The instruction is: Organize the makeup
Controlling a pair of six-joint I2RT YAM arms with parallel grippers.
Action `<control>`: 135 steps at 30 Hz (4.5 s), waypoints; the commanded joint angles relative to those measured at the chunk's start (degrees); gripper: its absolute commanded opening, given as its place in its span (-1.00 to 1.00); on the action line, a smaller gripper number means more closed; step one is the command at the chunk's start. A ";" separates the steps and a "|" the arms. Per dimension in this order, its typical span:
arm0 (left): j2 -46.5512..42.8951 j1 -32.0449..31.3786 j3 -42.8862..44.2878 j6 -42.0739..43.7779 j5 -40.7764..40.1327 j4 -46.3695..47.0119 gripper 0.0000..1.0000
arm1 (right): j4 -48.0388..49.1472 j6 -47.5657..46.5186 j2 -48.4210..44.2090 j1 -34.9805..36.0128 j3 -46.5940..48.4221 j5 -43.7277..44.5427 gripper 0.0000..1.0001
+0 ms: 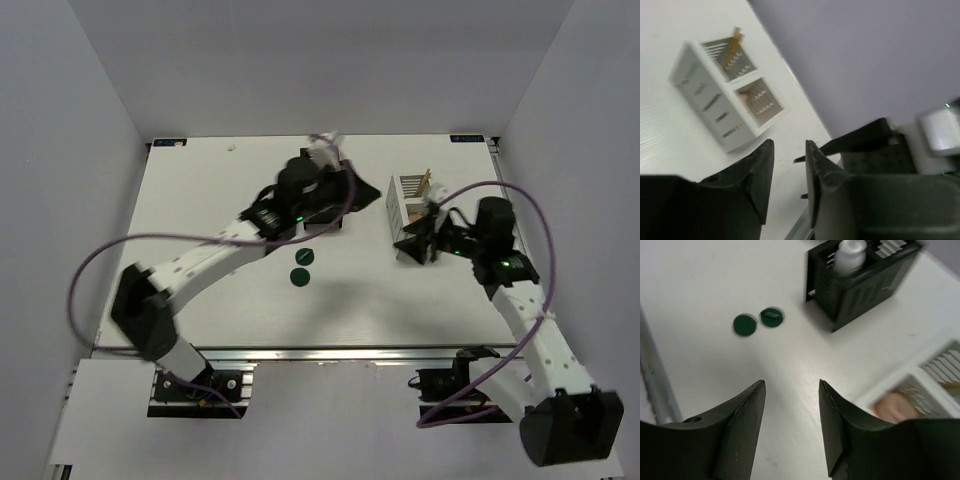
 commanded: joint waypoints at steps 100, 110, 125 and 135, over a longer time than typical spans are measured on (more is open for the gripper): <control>-10.67 12.87 -33.73 0.59 -17.51 -7.47 0.54 | 1.38 1.36 21.85 1.77 7.98 39.68 -1.00; -8.38 13.22 -33.20 0.33 -16.72 -6.51 0.54 | 4.10 1.71 25.28 1.68 8.86 38.54 -0.93; 2.68 13.92 -24.24 4.19 -15.84 -7.74 0.41 | 5.07 1.01 15.62 1.15 10.71 28.53 0.16; 10.43 14.01 -15.79 7.45 -14.36 -16.17 0.13 | 5.34 3.12 10.08 0.80 7.54 28.78 0.16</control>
